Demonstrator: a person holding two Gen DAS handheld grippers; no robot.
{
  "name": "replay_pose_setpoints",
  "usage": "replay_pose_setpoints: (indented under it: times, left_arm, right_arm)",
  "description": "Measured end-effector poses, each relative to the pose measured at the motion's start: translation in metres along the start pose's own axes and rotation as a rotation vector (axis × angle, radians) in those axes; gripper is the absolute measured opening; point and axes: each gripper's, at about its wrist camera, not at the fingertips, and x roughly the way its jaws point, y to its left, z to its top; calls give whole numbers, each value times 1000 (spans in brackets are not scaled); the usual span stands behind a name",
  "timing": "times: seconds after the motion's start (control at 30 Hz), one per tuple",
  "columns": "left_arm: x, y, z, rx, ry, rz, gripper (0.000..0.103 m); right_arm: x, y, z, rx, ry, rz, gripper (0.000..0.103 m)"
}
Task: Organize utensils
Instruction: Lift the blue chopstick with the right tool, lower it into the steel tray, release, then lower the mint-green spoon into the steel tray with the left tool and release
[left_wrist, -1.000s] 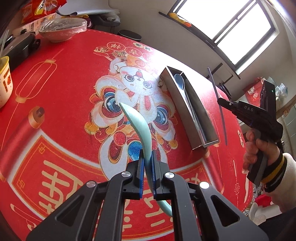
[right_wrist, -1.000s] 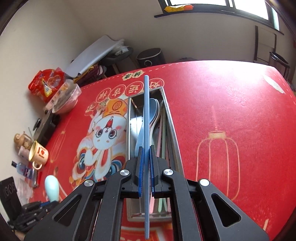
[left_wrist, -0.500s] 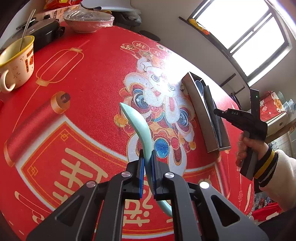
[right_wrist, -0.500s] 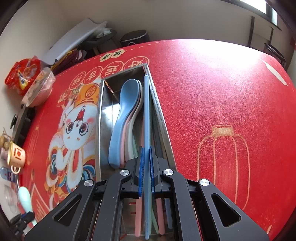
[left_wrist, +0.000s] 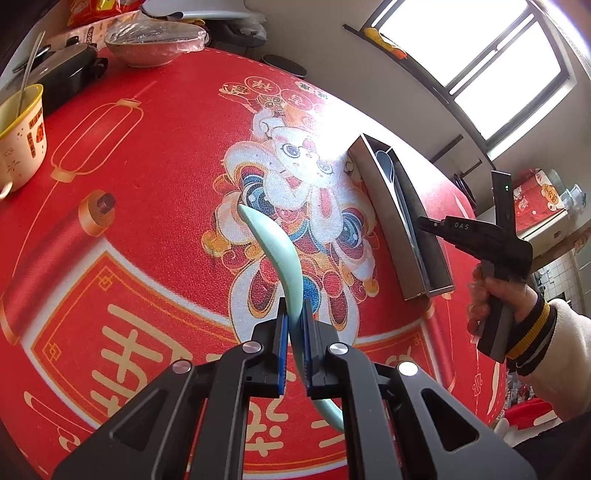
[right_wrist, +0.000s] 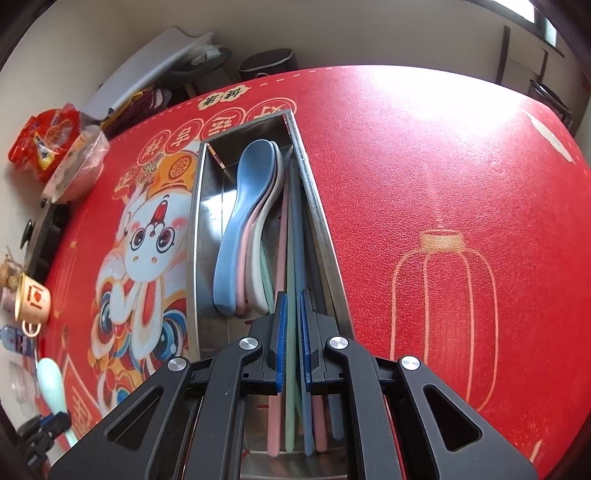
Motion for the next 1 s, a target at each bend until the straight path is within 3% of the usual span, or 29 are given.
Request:
replay_pose_setpoints:
  times: [0.1,0.13,0.17,0.23,0.47,0.53,1.0]
  left_arm:
    - [3,-9,5,25,6,-3,7]
    - [5,-12,7,33,7,-5,7]
    - [6,-16,9,42,8,-7,7]
    - [9,-24,12,58,9,-15,7]
    - [18,-57,18,126,17,-44,7]
    - [21,-65,19,141,19,-51,7]
    - [50,-134,52,309,29,-51,7]
  right_arm:
    - [-11,0,-5,-18,-8,-7,9]
    - [-15,-2,-6,-17,-9,-2,13]
    - [-18,-5,-8,-13,-9,7,19]
    - [-27,-11,-12,-5,-25,28,51]
    - [-53,-29,-25,-37,-42,17,72]
    - [-63,-35,-28,-31,-63,5,87]
    - [-98,-92,-49,70,-129,-63,87]
